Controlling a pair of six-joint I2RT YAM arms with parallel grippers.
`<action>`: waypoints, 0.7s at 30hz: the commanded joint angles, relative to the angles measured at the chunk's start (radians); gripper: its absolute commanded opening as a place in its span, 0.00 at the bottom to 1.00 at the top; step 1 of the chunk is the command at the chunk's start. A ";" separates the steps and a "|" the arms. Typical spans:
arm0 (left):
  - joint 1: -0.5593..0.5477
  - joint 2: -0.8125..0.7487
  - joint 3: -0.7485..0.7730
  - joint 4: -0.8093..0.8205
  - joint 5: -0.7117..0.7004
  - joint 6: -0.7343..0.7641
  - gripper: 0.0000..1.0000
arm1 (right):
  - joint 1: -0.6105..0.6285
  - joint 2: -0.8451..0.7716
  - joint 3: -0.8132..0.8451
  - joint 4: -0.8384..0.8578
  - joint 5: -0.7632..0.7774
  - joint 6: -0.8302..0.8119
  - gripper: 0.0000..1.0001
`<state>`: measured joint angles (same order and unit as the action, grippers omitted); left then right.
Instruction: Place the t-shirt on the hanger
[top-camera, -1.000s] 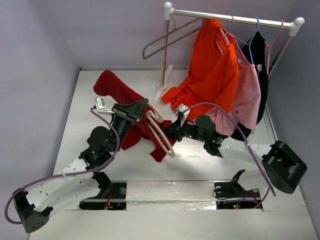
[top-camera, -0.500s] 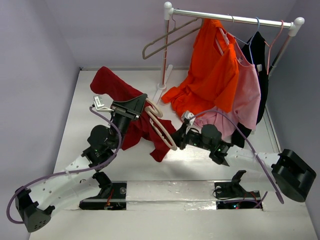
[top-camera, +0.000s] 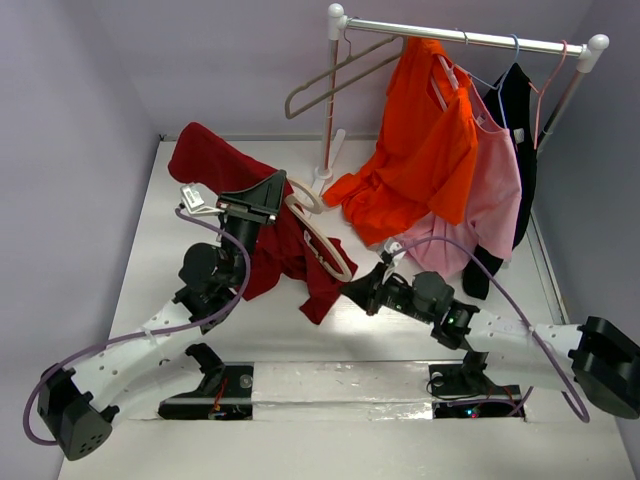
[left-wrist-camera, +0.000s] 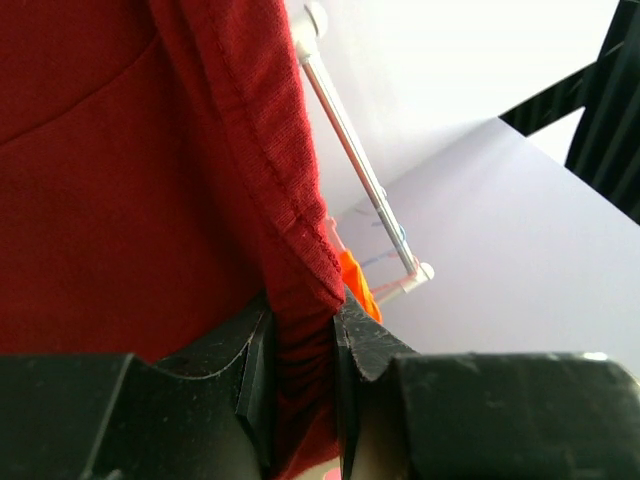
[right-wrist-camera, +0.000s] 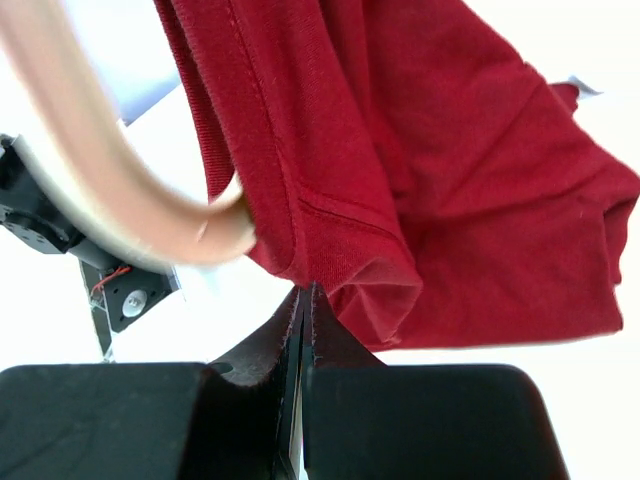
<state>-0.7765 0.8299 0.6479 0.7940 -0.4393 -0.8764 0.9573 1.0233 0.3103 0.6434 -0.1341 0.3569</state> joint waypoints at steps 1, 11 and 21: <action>0.013 -0.018 0.084 0.211 -0.068 0.101 0.00 | 0.059 -0.025 -0.022 -0.050 0.082 0.031 0.00; 0.022 -0.075 0.059 0.120 -0.030 0.272 0.00 | 0.101 -0.310 0.032 -0.388 0.202 0.004 0.00; 0.022 -0.034 -0.089 0.182 0.031 0.159 0.00 | 0.240 -0.125 0.333 -0.517 0.239 -0.027 0.00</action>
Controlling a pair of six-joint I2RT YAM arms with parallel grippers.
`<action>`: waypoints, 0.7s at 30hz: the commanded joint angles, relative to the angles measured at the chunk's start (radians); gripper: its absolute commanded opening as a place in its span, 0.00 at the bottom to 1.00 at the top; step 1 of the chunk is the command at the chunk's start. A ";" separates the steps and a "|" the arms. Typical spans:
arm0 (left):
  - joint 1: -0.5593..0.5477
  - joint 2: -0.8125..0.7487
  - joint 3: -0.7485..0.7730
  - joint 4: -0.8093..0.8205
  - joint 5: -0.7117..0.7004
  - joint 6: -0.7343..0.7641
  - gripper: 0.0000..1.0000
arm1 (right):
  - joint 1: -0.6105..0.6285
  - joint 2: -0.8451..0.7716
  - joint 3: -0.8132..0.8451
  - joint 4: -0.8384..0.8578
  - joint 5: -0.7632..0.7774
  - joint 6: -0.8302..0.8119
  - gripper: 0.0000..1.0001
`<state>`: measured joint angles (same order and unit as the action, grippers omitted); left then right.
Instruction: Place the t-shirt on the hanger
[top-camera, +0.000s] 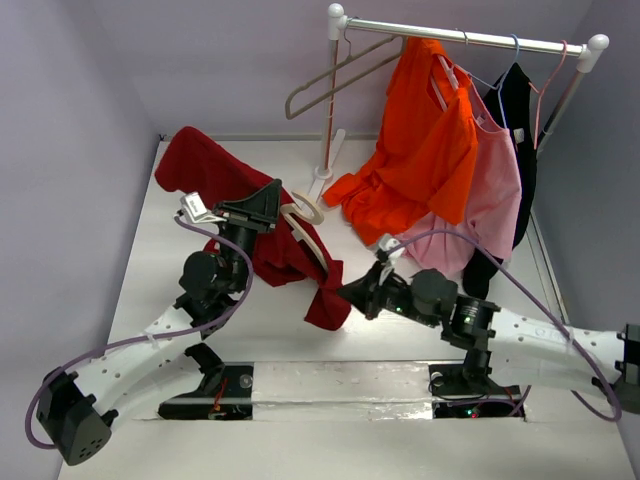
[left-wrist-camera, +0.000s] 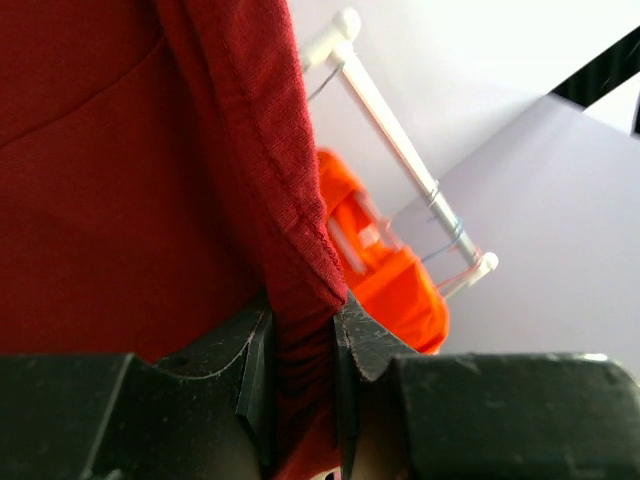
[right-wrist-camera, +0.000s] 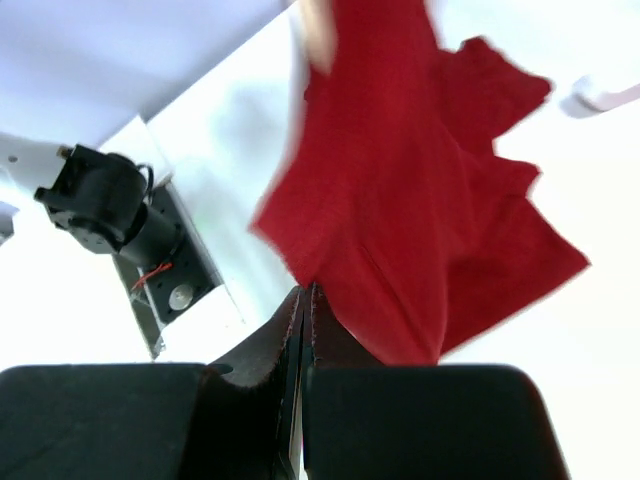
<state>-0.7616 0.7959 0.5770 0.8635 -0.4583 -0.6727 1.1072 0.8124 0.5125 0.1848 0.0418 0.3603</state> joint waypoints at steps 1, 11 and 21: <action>0.007 -0.004 -0.022 0.105 0.053 -0.057 0.00 | 0.114 0.105 0.132 -0.068 0.091 -0.034 0.00; 0.007 -0.126 -0.048 -0.041 0.053 -0.174 0.00 | 0.140 0.071 0.193 -0.278 0.208 -0.003 0.66; 0.007 -0.100 -0.046 -0.037 0.089 -0.214 0.00 | 0.140 0.183 0.268 -0.271 0.231 -0.073 0.68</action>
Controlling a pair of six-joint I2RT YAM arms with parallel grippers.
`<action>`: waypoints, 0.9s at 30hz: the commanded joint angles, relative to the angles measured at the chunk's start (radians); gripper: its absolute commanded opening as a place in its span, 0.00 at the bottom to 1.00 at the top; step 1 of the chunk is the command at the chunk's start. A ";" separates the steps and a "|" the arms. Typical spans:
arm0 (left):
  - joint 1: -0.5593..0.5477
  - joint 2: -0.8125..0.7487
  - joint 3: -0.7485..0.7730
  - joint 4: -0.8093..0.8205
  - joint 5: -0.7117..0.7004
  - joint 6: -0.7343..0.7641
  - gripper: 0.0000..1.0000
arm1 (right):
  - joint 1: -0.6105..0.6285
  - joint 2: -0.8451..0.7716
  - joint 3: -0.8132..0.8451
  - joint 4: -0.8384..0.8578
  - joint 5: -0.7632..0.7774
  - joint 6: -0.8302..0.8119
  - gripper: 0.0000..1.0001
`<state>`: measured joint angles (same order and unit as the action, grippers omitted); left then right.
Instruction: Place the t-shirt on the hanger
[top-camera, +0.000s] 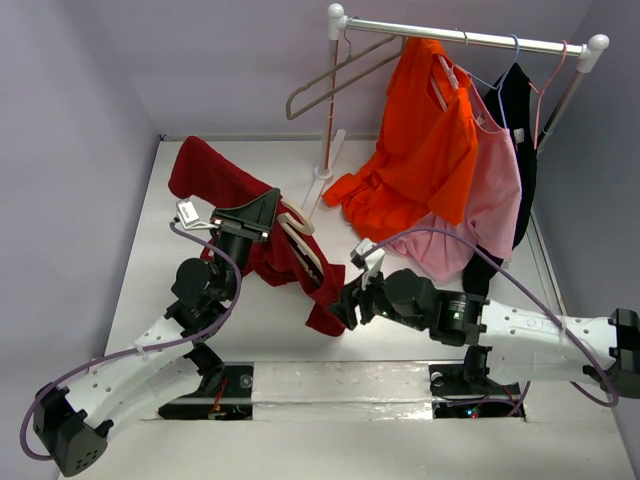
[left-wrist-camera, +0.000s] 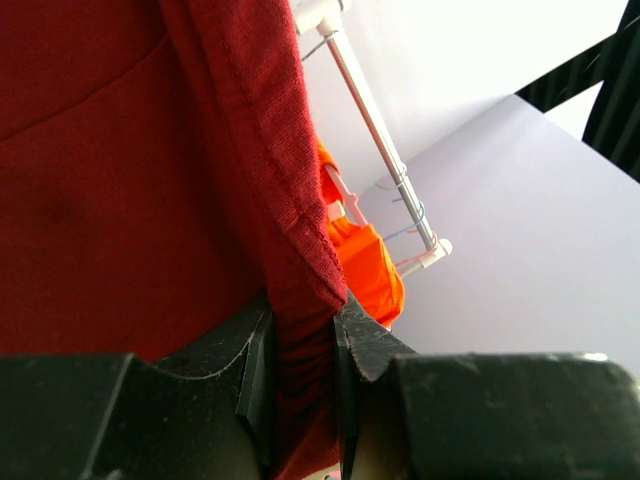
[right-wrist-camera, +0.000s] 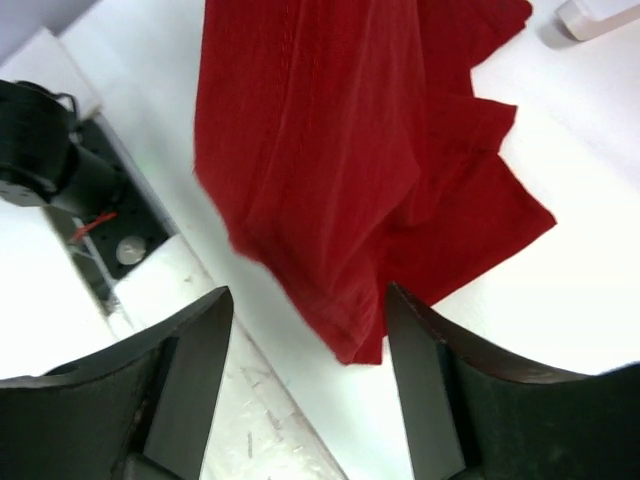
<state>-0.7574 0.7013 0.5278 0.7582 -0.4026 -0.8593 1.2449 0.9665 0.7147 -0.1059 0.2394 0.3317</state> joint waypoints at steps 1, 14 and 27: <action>0.003 -0.003 0.003 0.069 0.036 -0.030 0.00 | 0.002 0.049 0.069 0.029 0.052 -0.052 0.66; 0.003 -0.008 -0.044 0.066 0.053 -0.064 0.00 | 0.002 0.175 0.230 0.040 0.147 -0.175 0.36; -0.007 -0.026 -0.078 0.056 0.099 -0.126 0.00 | -0.009 0.275 0.293 0.125 0.170 -0.220 0.34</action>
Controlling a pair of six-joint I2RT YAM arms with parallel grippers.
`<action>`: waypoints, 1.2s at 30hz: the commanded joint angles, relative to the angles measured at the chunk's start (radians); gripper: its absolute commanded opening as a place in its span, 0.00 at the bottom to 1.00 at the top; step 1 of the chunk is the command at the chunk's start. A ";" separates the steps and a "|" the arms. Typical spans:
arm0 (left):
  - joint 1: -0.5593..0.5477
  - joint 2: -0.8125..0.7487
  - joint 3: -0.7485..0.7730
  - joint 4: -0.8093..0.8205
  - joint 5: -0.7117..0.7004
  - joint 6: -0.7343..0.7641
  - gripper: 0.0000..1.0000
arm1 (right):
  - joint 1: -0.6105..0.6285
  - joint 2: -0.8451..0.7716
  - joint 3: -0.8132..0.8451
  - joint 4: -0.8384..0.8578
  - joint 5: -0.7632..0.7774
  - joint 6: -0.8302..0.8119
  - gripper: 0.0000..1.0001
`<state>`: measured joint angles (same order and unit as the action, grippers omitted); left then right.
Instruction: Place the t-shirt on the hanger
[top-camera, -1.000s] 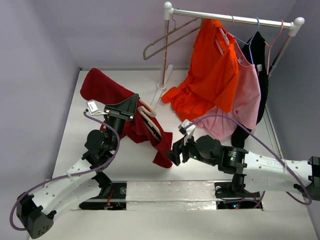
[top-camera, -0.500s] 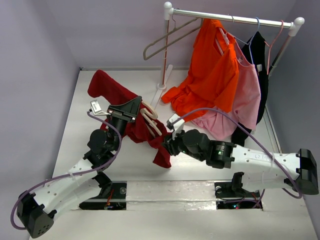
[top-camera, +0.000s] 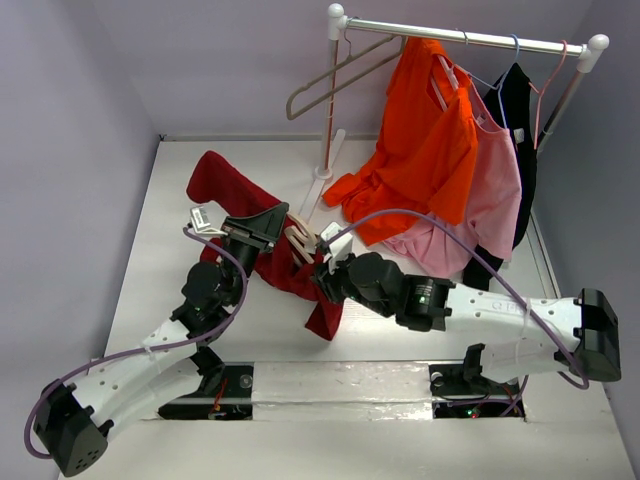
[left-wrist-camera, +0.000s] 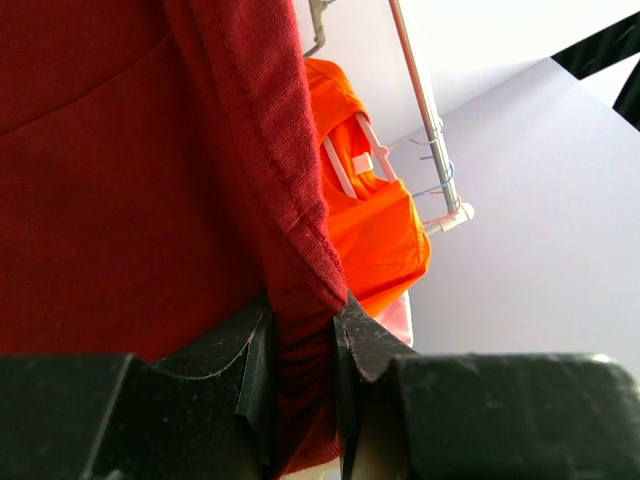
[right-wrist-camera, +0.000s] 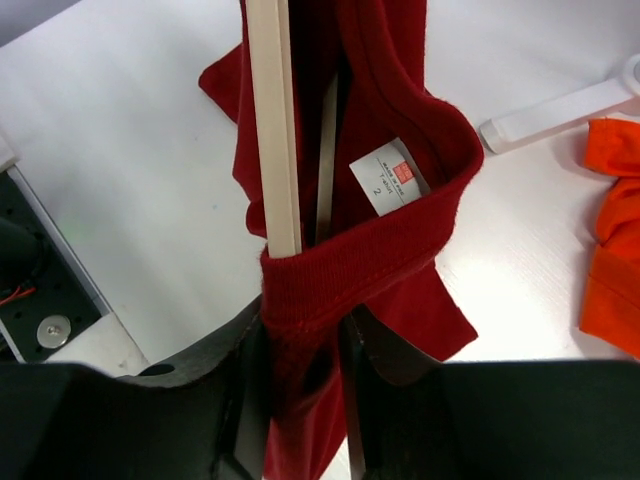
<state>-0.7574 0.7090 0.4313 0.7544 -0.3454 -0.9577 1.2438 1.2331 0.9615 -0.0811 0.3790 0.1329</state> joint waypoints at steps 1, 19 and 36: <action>-0.007 -0.036 0.021 0.056 0.042 -0.027 0.00 | -0.007 0.011 0.040 0.107 0.023 -0.018 0.36; -0.007 -0.074 0.222 -0.314 -0.082 0.155 0.70 | -0.047 -0.175 -0.058 0.012 -0.046 0.079 0.00; 0.154 -0.036 0.279 -0.538 -0.141 0.393 0.57 | -0.098 -0.412 -0.021 -0.295 -0.126 0.143 0.00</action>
<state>-0.6266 0.6724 0.7357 0.2123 -0.4824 -0.6186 1.1576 0.8528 0.8837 -0.3435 0.2752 0.2626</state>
